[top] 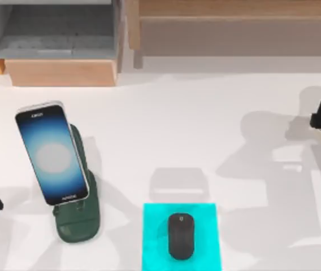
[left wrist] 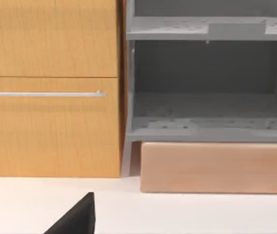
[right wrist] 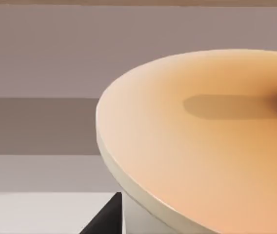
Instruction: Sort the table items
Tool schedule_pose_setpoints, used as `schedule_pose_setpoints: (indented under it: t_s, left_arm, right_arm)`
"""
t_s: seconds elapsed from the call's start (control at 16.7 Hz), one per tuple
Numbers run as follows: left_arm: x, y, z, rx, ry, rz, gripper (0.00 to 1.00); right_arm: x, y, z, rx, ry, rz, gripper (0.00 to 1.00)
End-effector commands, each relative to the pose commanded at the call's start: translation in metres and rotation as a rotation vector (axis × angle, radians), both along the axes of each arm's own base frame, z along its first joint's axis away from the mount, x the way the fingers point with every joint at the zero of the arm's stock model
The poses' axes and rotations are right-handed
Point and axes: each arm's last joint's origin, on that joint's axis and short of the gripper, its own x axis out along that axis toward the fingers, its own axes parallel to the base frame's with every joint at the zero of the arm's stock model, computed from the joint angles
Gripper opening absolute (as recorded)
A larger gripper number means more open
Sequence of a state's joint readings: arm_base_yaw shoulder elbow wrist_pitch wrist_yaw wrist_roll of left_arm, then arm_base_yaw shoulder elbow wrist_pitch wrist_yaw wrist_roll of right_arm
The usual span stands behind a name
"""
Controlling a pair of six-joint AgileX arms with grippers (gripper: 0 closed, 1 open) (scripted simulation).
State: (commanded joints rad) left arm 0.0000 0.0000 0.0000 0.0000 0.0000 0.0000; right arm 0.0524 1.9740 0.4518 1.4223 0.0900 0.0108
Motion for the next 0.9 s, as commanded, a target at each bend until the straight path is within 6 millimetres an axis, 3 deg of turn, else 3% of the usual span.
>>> schedule_pose_setpoints:
  t_s: [0.12,0.18,0.9]
  left_arm:
    - [0.0,0.0,0.0,0.0,0.0,0.0,1.0]
    - [0.0,0.0,0.0,0.0,0.0,0.0,1.0]
    - [0.0,0.0,0.0,0.0,0.0,0.0,1.0]
  right_arm:
    - [0.0,0.0,0.0,0.0,0.0,0.0,0.02]
    - [0.0,0.0,0.0,0.0,0.0,0.0,0.0]
    - [-0.0004,0.0001,0.0065,0.002,0.001,0.0,0.0]
